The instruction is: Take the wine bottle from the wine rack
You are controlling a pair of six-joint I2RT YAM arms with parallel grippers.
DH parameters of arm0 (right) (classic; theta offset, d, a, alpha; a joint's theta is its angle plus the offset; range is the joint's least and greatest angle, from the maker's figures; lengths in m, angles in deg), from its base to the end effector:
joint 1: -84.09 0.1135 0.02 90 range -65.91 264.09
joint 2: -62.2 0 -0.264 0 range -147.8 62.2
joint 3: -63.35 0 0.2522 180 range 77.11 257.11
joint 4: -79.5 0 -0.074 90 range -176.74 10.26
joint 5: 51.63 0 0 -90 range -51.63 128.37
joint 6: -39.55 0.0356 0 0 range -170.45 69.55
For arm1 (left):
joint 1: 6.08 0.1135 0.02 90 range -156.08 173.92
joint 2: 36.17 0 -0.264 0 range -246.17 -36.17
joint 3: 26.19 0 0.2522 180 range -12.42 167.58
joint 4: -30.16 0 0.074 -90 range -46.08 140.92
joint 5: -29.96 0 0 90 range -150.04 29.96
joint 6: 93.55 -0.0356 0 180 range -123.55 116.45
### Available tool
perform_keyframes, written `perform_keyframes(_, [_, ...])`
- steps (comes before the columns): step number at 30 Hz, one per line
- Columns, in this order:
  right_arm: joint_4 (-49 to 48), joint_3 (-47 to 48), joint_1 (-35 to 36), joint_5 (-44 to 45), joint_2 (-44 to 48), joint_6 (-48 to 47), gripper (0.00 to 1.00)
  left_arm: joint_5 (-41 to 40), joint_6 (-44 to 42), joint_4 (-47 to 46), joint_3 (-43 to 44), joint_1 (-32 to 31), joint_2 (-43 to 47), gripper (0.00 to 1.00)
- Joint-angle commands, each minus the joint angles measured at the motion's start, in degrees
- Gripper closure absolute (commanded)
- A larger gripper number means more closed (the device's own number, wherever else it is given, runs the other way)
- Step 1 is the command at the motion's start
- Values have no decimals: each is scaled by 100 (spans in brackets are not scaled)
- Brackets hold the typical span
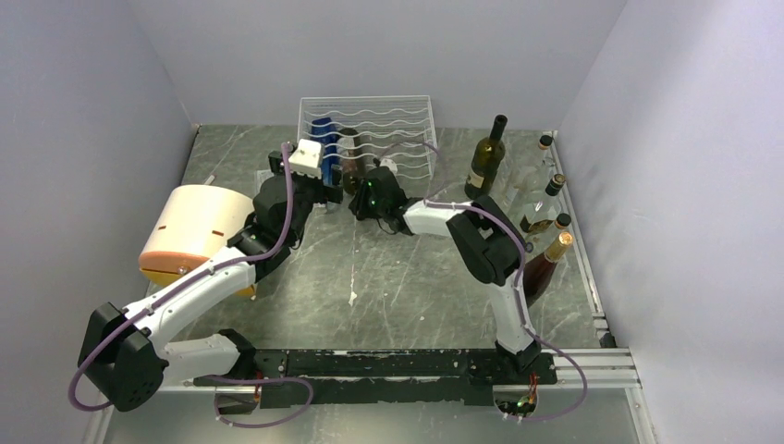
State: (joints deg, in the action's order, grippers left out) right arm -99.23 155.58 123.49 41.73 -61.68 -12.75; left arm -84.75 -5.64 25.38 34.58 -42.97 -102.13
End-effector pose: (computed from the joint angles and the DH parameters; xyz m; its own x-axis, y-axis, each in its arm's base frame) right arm 0.3675 0.2991 0.1408 -0.6965 0.2179 -0.6837 -0.2145 0.8460 0.4881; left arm 0.2248 -0.1501 0.3310 0.0020 0.0399 -0.9992 0.2111 0.9767 0.0395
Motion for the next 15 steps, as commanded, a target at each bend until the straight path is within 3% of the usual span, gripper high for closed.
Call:
perform_keyframes(1, [-405, -548, 38, 200, 744, 75, 83, 140, 88, -35, 176, 59, -23, 1])
perform_keyframes(8, [-524, -1735, 45, 121, 1853, 243, 100, 199, 110, -35, 180, 69, -56, 1])
perform_keyframes(15, [-184, -2782, 34, -216, 3062, 116, 100, 558, 129, -43, 194, 72, -168, 1])
